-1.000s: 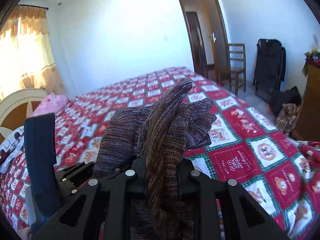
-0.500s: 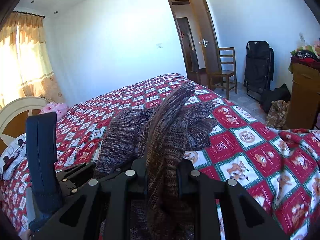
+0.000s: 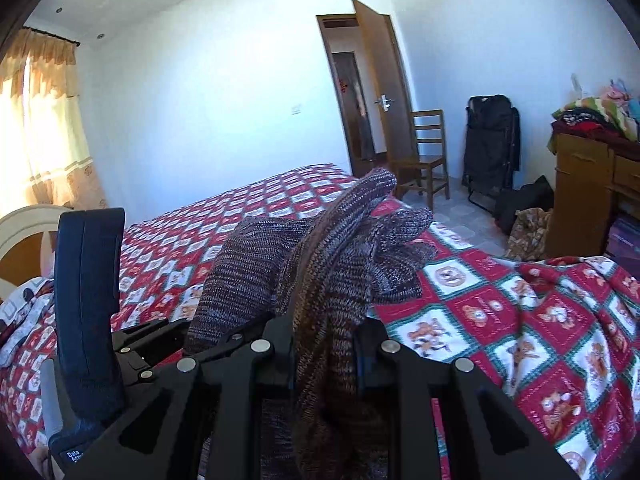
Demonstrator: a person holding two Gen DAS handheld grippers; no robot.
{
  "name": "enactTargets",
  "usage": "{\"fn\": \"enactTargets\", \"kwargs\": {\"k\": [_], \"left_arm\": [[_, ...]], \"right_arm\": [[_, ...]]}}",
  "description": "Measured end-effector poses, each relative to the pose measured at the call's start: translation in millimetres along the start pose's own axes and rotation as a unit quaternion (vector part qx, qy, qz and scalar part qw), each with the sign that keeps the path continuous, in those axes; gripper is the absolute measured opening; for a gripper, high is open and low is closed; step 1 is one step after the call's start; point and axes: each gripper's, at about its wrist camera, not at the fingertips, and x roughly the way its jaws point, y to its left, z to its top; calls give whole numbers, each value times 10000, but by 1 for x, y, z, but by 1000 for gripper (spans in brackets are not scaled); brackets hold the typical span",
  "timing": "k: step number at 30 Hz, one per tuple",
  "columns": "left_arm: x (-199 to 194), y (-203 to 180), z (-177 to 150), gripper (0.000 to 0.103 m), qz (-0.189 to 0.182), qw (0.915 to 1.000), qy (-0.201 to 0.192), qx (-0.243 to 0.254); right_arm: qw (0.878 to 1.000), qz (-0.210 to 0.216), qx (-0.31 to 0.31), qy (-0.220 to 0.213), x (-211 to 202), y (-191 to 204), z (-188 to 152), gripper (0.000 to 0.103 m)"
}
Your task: Fold small clothes
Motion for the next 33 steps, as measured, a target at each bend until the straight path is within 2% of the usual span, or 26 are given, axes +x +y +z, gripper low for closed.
{"fn": "enactTargets", "kwargs": {"k": [8,14,21,24,26,27,28,29,30,33], "left_arm": [[42,-33,2,30,-220,9993,117,287],[80,-59,7,30,-270,9979,116,578],[125,-65,-1,32,-229,9970,564,488],[132,-65,-1,44,-106,9964,652,530],[133,-65,0,68,79,9962,697,513],[134,-60,1,75,177,9962,742,422],[134,-54,2,85,259,9961,797,272],[132,-46,3,92,301,9958,856,129],[128,-39,3,93,316,9954,902,1],[108,-31,-2,93,255,9950,967,-61]], "right_arm": [[9989,-417,189,79,17,-48,-8,21],[9953,-950,155,64,45,-85,-16,20],[9888,-1286,466,594,92,-133,-34,20],[9851,-1348,709,801,107,-151,-39,20],[9813,-1381,864,1030,115,-157,-38,21],[9792,-1429,917,1108,117,-159,-39,23],[9771,-1454,1053,1142,117,-163,-41,26],[9754,-1460,1200,1133,115,-167,-42,34],[9743,-1481,1276,1118,113,-170,-43,40],[9746,-1615,1293,853,88,-167,-42,41]]}}
